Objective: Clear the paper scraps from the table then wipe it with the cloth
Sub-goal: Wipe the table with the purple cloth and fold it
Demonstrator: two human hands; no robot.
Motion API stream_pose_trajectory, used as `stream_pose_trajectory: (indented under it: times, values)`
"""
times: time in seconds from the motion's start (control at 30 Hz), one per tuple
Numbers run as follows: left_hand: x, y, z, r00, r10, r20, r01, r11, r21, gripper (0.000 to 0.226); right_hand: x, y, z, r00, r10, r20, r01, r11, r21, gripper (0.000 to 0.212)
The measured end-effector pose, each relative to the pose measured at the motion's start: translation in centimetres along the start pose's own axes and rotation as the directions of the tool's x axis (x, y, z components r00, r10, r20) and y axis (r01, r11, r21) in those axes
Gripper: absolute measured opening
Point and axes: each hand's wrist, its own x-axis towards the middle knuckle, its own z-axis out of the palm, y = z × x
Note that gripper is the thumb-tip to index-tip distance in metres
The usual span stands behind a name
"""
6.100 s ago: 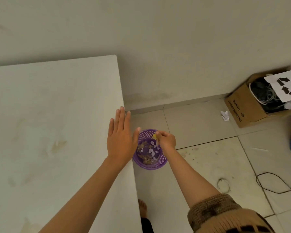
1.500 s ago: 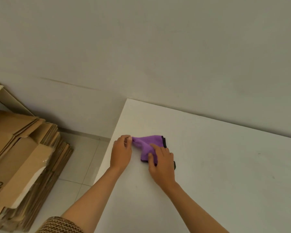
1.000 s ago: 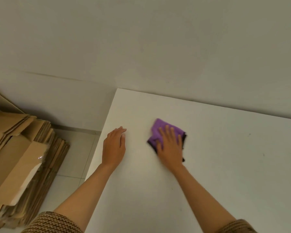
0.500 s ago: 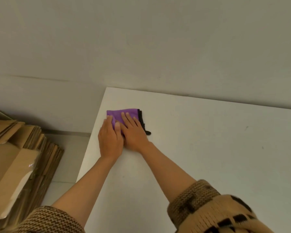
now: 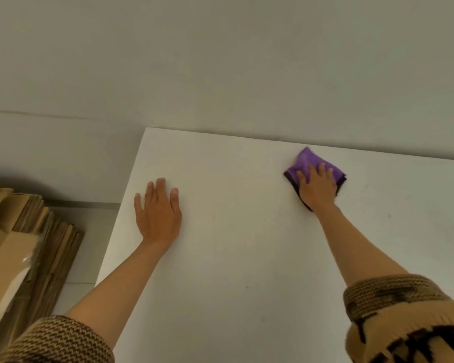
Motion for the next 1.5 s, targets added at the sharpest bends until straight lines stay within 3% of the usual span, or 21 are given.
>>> stream_pose_trajectory:
  times: [0.1,0.17,0.23,0.3,0.4,0.47,0.57,0.67,0.73,0.8,0.87,0.97,1.03,1.07,1.13,1.23,1.37,1.43,1.5]
  values:
    - [-1.4,0.9,-0.3,0.999,0.040,0.000,-0.040,0.999,0.021,0.054,-2.7,-4.6,0.4,0.959,-0.267,-0.093,0.271,0.962,0.031,0.064]
    - [-2.7,1.7,-0.2,0.997,0.077,-0.004,-0.076,0.997,0.019,0.051,-6.3,-8.3,2.1,0.842,-0.520,-0.145,0.533,0.844,0.065,0.057]
    - [-4.1,2.6,0.1,0.996,0.094,0.008,-0.094,0.995,0.012,0.050,-11.0,-10.9,3.7,0.701,-0.710,-0.059,0.709,0.687,0.160,0.049]
    - [-5.4,3.2,0.2,0.997,0.065,0.037,-0.064,0.998,-0.006,0.049,-13.9,-11.0,4.1,0.608,-0.791,0.067,0.762,0.605,0.231,0.050]
    - [-7.4,3.3,0.3,0.999,0.033,0.029,-0.032,0.999,-0.013,0.049,-13.1,-6.8,4.6,0.706,-0.708,0.019,0.691,0.695,0.202,0.054]
    - [-8.9,3.0,0.1,0.997,0.070,0.042,-0.069,0.997,-0.038,0.055,-11.3,-2.3,4.1,0.842,-0.534,-0.077,0.535,0.810,0.239,0.054]
    - [-10.9,2.4,-0.1,0.993,0.090,0.073,-0.084,0.993,-0.078,0.056,-9.3,5.5,2.3,0.954,-0.258,-0.150,0.287,0.931,0.227,0.055]
    - [-13.2,2.1,-0.4,0.994,0.083,0.074,-0.076,0.992,-0.098,0.055,-8.5,9.6,-0.2,0.992,0.086,-0.097,-0.061,0.971,0.231,0.049]
    - [-14.5,2.0,-0.5,0.995,0.070,0.071,-0.063,0.993,-0.099,0.055,-8.7,8.5,-1.2,0.982,0.168,-0.086,-0.146,0.965,0.217,0.052]
    - [-15.7,2.2,-0.5,0.997,0.051,0.066,-0.044,0.994,-0.099,0.054,-10.1,4.9,-1.5,0.991,0.008,-0.134,0.022,0.974,0.225,0.061]
    - [-16.8,2.6,-0.4,0.997,0.030,0.065,-0.023,0.995,-0.102,0.054,-13.1,0.9,-0.2,0.934,-0.290,-0.209,0.332,0.920,0.209,0.059]
    - [-18.5,2.9,-0.1,0.998,0.015,0.061,-0.008,0.993,-0.115,0.054,-20.4,-2.7,2.1,0.692,-0.712,-0.118,0.708,0.639,0.299,0.053]
    - [-19.7,3.0,0.1,0.998,0.007,0.068,0.003,0.990,-0.144,0.055,-23.3,-2.0,2.9,0.525,-0.851,0.015,0.806,0.502,0.314,0.052]
    - [-20.4,2.9,0.1,0.998,-0.005,0.066,0.014,0.990,-0.141,0.055,-23.4,-0.7,3.3,0.497,-0.867,0.029,0.822,0.481,0.304,0.050]
    - [-21.9,2.8,0.0,0.999,-0.031,0.041,0.036,0.993,-0.113,0.054,-21.8,2.3,3.8,0.563,-0.827,0.004,0.790,0.539,0.293,0.048]
    - [-24.2,2.3,-0.5,0.997,-0.073,0.021,0.075,0.992,-0.098,0.054,-17.9,7.4,3.0,0.774,-0.628,-0.081,0.624,0.735,0.264,0.051]
    - [-27.1,0.8,-1.6,0.991,-0.137,-0.002,0.137,0.986,-0.098,0.055,-15.3,10.9,0.2,0.967,-0.252,-0.044,0.254,0.925,0.284,0.048]
    - [-28.5,0.0,-2.1,0.985,-0.172,-0.019,0.169,0.980,-0.102,0.055,-15.9,9.1,-0.9,0.991,-0.128,-0.036,0.133,0.946,0.295,0.054]
    - [-29.6,-0.8,-2.5,0.977,-0.212,-0.028,0.208,0.972,-0.105,0.055,-18.4,5.8,-1.2,0.971,-0.219,-0.093,0.237,0.919,0.314,0.064]
